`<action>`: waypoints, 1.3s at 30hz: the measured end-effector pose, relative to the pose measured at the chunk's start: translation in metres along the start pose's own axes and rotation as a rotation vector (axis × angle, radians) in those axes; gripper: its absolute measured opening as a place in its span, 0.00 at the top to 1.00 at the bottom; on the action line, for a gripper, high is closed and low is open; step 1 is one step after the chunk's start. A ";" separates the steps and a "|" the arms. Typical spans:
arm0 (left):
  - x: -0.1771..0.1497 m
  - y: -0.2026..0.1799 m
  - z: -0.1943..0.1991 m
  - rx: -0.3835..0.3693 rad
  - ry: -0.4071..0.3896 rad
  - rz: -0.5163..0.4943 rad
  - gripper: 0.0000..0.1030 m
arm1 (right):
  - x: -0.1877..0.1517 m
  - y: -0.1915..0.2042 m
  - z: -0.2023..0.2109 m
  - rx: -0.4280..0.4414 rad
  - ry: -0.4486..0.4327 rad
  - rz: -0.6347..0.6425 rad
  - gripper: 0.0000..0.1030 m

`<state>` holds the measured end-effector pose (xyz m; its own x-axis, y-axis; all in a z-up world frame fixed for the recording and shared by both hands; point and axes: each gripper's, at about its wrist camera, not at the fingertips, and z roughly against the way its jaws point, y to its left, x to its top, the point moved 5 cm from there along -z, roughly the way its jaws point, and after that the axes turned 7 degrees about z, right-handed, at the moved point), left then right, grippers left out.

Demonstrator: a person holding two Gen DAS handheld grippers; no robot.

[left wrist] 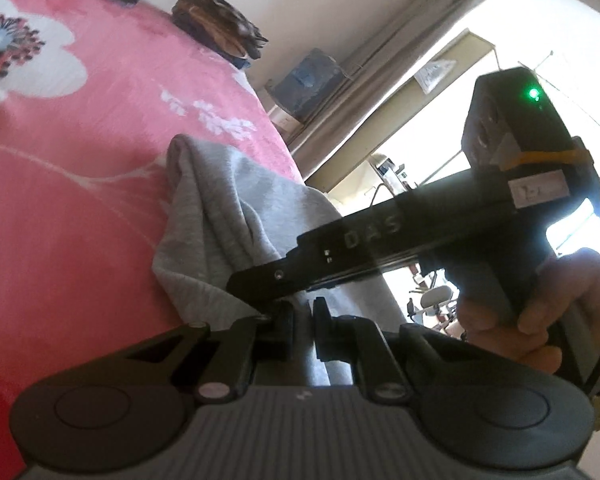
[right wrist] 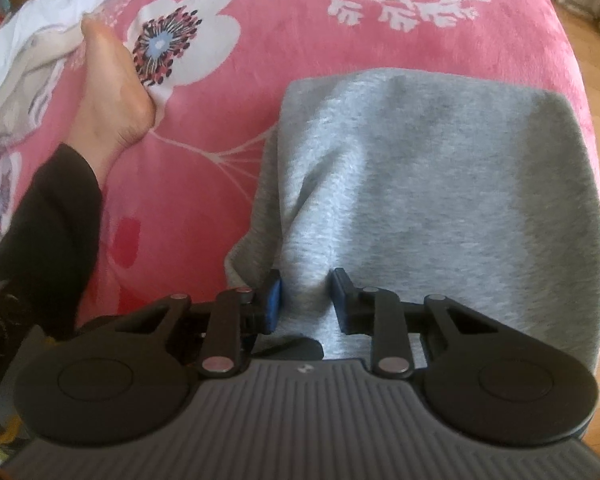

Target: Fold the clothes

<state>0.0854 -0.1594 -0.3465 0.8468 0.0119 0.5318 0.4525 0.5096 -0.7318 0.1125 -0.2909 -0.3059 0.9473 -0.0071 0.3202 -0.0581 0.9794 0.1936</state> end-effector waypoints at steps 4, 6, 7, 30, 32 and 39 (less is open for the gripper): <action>0.009 0.014 0.012 0.046 -0.017 0.054 0.77 | -0.003 -0.002 0.010 -0.044 -0.043 0.015 0.92; 0.013 0.021 0.018 0.070 -0.026 0.085 0.70 | -0.004 -0.004 0.015 -0.038 -0.056 0.003 0.92; 0.016 0.025 0.021 0.082 -0.031 0.100 0.67 | -0.005 -0.006 0.017 -0.031 -0.063 -0.006 0.92; 0.022 0.073 0.008 -0.185 -0.008 0.623 0.77 | -0.011 -0.019 0.029 0.053 -0.130 -0.113 0.92; 0.022 0.071 0.006 -0.235 -0.011 0.655 0.77 | -0.011 -0.019 0.029 0.056 -0.130 -0.117 0.92; 0.020 0.067 -0.009 -0.301 -0.004 0.708 0.77 | -0.013 -0.020 0.030 0.053 -0.133 -0.123 0.92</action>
<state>0.1352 -0.1324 -0.3886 0.9621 0.2515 -0.1057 -0.1400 0.1227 -0.9825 0.0917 -0.3160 -0.2861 0.8984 -0.1565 0.4103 0.0360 0.9574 0.2865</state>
